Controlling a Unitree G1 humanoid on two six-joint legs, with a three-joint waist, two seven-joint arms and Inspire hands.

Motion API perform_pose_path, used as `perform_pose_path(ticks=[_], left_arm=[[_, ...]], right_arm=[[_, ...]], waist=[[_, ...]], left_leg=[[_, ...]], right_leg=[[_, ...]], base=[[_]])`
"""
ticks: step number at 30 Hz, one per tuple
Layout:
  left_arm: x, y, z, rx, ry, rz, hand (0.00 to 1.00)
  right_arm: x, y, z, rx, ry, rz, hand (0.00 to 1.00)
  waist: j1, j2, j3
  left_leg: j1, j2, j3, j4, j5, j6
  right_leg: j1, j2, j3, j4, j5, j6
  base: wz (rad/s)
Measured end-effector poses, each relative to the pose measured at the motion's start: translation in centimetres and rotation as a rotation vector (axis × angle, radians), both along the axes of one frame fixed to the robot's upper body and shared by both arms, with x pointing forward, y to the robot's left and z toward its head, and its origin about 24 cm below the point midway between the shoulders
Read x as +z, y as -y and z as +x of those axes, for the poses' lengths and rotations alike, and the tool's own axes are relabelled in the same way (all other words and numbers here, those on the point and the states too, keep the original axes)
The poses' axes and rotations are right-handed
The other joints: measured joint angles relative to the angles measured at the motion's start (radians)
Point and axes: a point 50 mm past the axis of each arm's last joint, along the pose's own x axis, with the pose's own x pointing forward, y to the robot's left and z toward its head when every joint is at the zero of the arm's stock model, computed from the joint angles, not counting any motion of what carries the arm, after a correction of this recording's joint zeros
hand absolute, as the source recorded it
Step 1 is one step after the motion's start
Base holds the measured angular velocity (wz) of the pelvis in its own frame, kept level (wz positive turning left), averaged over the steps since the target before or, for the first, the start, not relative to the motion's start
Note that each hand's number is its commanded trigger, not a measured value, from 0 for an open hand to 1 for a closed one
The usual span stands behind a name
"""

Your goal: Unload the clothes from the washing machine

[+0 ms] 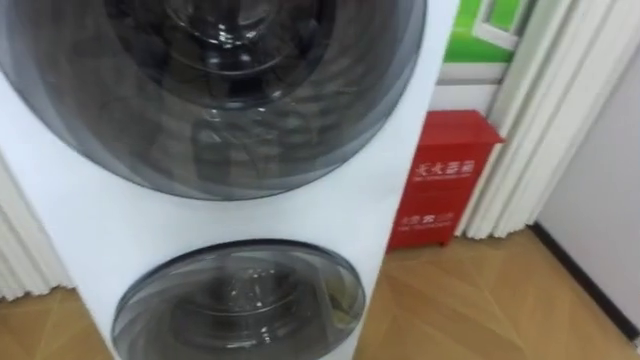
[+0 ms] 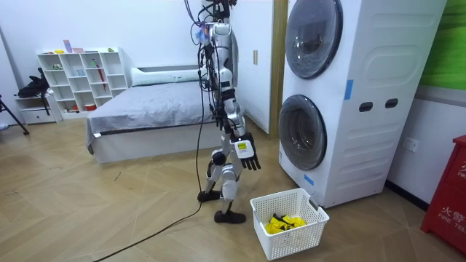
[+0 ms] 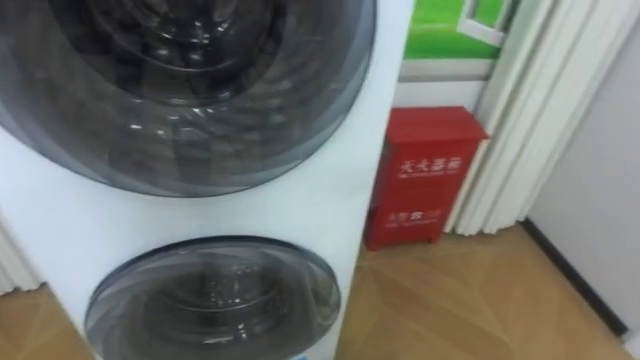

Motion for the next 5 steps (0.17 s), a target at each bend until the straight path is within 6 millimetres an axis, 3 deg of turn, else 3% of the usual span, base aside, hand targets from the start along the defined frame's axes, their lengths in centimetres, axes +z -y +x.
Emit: perform_pose_path(ticks=[5], left_arm=[[-0.7, 2.1, 0.5, 0.017, -0.015, -0.070, 0.00]], right_arm=[[0.0, -0.1, 0.0, 0.008, -0.004, -0.006, 0.00]], waist=[[0.020, -0.002, 0.0019]], left_leg=[[-0.001, -0.003, 0.000, -0.005, 0.000, 0.000]], right_leg=[[-0.007, -0.001, 0.000, 0.001, 0.000, 0.000]], base=[[-0.12]])
